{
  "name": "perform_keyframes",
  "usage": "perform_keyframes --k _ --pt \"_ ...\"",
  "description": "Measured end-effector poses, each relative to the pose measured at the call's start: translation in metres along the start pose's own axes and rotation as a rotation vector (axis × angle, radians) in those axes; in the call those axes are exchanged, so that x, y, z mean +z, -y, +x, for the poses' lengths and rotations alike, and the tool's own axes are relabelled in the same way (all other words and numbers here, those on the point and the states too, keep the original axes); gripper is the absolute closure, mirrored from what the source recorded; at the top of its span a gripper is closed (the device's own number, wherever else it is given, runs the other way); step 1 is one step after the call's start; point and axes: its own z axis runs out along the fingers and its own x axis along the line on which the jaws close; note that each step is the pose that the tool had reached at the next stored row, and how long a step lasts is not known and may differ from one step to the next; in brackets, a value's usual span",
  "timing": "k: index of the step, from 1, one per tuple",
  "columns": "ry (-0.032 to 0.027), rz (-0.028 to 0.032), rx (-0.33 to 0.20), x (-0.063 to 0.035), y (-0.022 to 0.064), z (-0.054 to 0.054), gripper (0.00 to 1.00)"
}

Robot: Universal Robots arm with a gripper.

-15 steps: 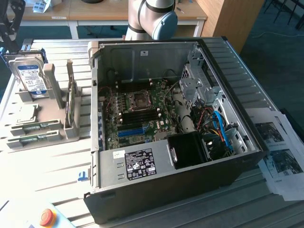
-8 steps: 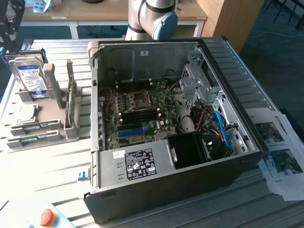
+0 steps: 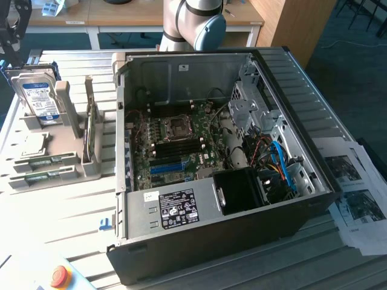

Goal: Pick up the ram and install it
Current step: 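Pick up the ram and move it above insertion slot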

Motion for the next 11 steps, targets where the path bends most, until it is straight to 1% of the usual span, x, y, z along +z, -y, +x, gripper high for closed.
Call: perform_keyframes --k 11 --pt "-0.0058 -0.003 -0.129 0.0 0.0 0.0 0.9"
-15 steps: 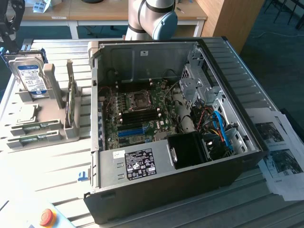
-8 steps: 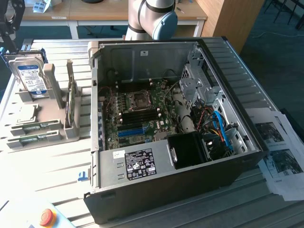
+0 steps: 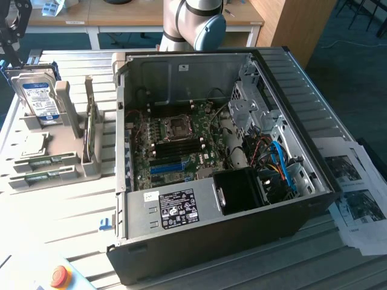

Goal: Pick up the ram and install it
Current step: 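Pick up the ram and move it above insertion slot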

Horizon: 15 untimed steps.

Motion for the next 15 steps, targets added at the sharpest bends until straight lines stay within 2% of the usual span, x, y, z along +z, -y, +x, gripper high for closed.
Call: perform_keyframes --k 15 --pt "-0.0082 -0.0044 -0.185 0.0 0.0 0.0 0.9"
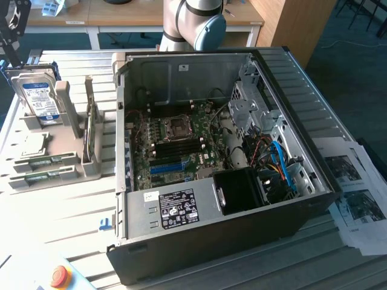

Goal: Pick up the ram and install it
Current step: 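Pick up the ram and move it above insertion slot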

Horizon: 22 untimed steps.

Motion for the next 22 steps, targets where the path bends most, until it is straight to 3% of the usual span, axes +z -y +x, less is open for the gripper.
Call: perform_keyframes --k 22 --pt "-0.0121 -0.0063 -0.273 0.0 0.0 0.0 0.9"
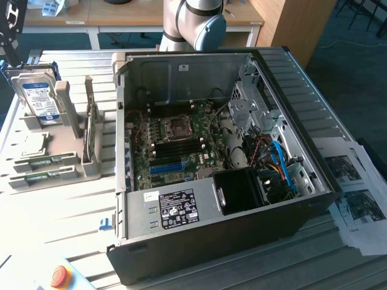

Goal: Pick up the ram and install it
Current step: 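Pick up the ram and move it above insertion slot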

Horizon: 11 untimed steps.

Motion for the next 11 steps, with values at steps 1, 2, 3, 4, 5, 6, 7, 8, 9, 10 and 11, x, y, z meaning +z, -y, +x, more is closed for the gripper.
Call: perform_keyframes --k 1,2,3,4,5,6,7,8,9,10,11 --pt "-0.0005 -0.0002 -0.012 0.0 0.0 0.0 0.9" --pt "-0.0012 -0.0006 -0.026 0.0 0.0 0.0 0.9" --pt "-0.0017 -0.0009 -0.038 0.0 0.0 0.0 0.9" --pt "-0.0022 -0.0011 -0.051 0.0 0.0 0.0 0.9" --pt "-0.0028 -0.0015 -0.063 0.0 0.0 0.0 0.9" --pt "-0.0034 -0.0017 -0.075 0.0 0.0 0.0 0.9" --pt "-0.0039 -0.0021 -0.088 0.0 0.0 0.0 0.9" --pt "-0.0045 -0.0023 -0.1 0.0 0.0 0.0 0.9" --pt "-0.005 -0.0027 -0.113 0.0 0.0 0.0 0.9" --pt "-0.0055 -0.003 -0.125 0.0 0.0 0.0 0.9" --pt "-0.006 -0.0033 -0.138 0.0 0.0 0.0 0.9"
